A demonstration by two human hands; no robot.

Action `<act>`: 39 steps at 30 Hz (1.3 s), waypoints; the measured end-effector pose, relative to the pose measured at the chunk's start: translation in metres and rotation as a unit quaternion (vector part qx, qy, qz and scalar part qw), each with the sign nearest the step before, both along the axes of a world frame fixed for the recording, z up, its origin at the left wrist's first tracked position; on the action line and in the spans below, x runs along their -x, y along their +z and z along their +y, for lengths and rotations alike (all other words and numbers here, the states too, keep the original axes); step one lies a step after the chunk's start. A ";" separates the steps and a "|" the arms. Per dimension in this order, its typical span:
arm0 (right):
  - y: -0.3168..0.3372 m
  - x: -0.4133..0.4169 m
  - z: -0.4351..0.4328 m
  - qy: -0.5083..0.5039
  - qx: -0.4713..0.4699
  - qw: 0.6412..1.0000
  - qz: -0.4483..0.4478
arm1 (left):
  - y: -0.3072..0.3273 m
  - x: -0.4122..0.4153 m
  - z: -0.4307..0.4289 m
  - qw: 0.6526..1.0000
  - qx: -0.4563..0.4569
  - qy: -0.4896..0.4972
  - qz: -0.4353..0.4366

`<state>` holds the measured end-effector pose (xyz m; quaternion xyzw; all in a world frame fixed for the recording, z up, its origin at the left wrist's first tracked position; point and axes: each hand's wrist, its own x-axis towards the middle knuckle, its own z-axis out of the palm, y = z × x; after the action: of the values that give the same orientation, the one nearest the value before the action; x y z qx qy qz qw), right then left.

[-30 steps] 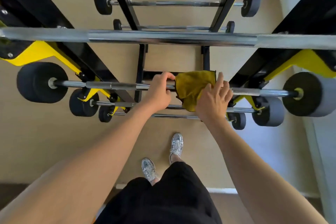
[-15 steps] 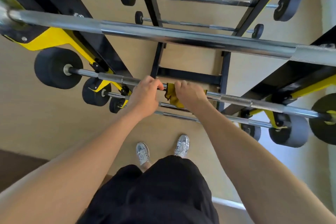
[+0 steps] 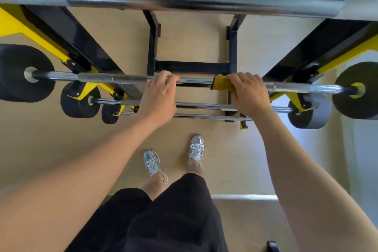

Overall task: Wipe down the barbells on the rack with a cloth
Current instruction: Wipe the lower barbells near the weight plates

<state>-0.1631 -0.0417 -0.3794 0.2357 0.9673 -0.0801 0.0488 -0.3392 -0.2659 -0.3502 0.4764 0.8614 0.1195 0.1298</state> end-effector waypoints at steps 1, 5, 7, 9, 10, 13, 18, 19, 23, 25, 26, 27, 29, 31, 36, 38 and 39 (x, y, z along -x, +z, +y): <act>-0.001 0.001 -0.001 -0.032 -0.004 0.999 0.003 | -0.001 0.000 0.001 1.000 -0.008 -0.005 -0.005; -0.002 0.053 -0.049 -0.081 -0.025 0.996 -0.006 | -0.004 0.012 -0.008 0.999 -0.042 0.011 -0.017; -0.007 0.083 -0.084 -0.022 -0.022 0.999 0.012 | -0.002 0.027 -0.022 0.998 -0.045 0.038 -0.006; -0.009 0.126 -0.124 0.041 -0.023 0.999 0.024 | 0.003 0.048 -0.044 0.997 -0.037 0.069 0.023; -0.008 0.152 -0.144 0.071 -0.017 0.997 0.020 | 0.005 0.060 -0.057 0.995 -0.037 0.086 0.037; -0.005 0.216 -0.187 0.133 0.013 0.991 -0.018 | 0.009 0.092 -0.101 0.987 -0.036 0.142 0.067; -0.005 0.231 -0.187 0.140 0.028 0.989 -0.023 | 0.010 0.120 -0.146 0.980 -0.019 0.184 0.069; -0.003 0.228 -0.184 0.137 0.046 0.989 -0.017 | 0.009 0.119 -0.149 0.981 -0.017 0.182 0.064; -0.002 0.190 -0.154 0.122 0.052 0.991 -0.005 | 0.006 0.114 -0.160 0.985 -0.031 0.162 0.048; 0.000 0.159 -0.133 0.038 0.020 0.999 -0.003 | 0.003 0.114 -0.169 0.985 -0.038 0.161 0.042; 0.002 0.150 -0.127 -0.029 0.011 0.999 -0.008 | 0.002 0.115 -0.173 0.985 -0.043 0.162 0.037; 0.004 0.150 -0.127 -0.095 0.007 0.995 -0.015 | 0.001 0.116 -0.177 0.985 -0.047 0.166 0.031; 0.006 0.170 -0.144 -0.168 0.003 0.986 -0.020 | -0.001 0.119 -0.185 0.983 -0.054 0.176 0.021; 0.007 0.200 -0.186 -0.116 -0.002 0.993 0.009 | 0.000 0.122 -0.192 0.981 -0.061 0.183 0.017; 0.006 0.285 -0.291 0.036 0.106 0.993 0.030 | 0.008 0.137 -0.214 0.971 -0.082 0.218 0.052; 0.019 0.311 -0.311 0.063 0.134 0.989 0.006 | 0.014 0.145 -0.224 0.958 -0.098 0.259 0.076; 0.028 0.319 -0.317 0.044 0.137 0.990 -0.001 | 0.016 0.149 -0.229 0.949 -0.104 0.285 0.086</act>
<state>-0.4819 -0.3582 -0.3518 0.1840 0.9566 -0.2091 0.0853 -0.4883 -0.4945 -0.3346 0.2304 0.9519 0.1991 -0.0349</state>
